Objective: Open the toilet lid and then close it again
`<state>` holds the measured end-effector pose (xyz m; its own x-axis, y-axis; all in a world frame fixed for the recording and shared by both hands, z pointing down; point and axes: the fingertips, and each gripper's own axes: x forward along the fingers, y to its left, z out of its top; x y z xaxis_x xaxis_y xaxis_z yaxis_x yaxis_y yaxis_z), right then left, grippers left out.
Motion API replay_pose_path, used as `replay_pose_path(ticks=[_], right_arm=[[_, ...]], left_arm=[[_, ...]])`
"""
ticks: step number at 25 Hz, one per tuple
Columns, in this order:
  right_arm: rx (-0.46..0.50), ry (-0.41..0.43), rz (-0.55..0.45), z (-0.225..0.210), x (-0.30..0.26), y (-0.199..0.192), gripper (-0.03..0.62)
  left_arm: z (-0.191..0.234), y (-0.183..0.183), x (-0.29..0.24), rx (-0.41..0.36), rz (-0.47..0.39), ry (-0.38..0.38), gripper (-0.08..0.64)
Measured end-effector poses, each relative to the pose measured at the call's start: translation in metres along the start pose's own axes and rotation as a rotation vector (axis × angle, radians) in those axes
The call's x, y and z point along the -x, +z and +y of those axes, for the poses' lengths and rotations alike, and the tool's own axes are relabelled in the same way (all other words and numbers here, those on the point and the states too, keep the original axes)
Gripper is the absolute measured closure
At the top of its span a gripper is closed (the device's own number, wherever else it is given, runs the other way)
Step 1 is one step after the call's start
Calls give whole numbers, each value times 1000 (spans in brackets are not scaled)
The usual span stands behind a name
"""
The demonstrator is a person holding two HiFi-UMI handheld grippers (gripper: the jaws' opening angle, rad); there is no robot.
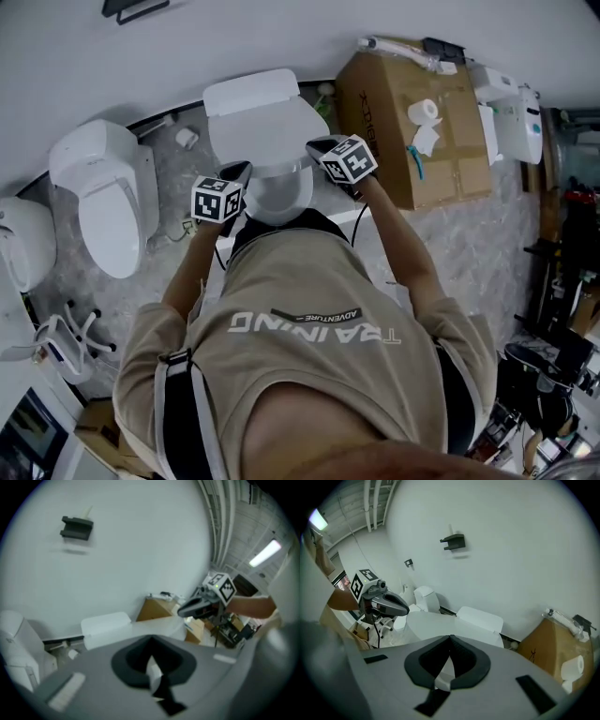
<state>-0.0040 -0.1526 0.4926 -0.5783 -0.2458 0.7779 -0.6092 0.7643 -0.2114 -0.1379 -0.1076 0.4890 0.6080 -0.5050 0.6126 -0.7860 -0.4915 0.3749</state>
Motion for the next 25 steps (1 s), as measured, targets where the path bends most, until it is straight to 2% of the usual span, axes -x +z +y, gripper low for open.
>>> replay_pose_path(ticks=[5, 9, 13, 18, 25], right_arm=[[-3, 15, 57, 16, -2, -38, 578], [27, 49, 98, 25, -5, -67, 578], [53, 103, 134, 37, -13, -90, 578], [115, 126, 159, 42, -23, -121, 578], [91, 215, 205, 51, -43, -172, 578]], left_arm=[[-16, -36, -3, 28, 58, -15, 557], [-28, -62, -10, 20, 116, -7, 557], [-31, -86, -14, 26, 182, 43, 557], [-36, -120, -24, 83, 275, 90, 557], [-40, -168, -39, 158, 423, 141, 557]])
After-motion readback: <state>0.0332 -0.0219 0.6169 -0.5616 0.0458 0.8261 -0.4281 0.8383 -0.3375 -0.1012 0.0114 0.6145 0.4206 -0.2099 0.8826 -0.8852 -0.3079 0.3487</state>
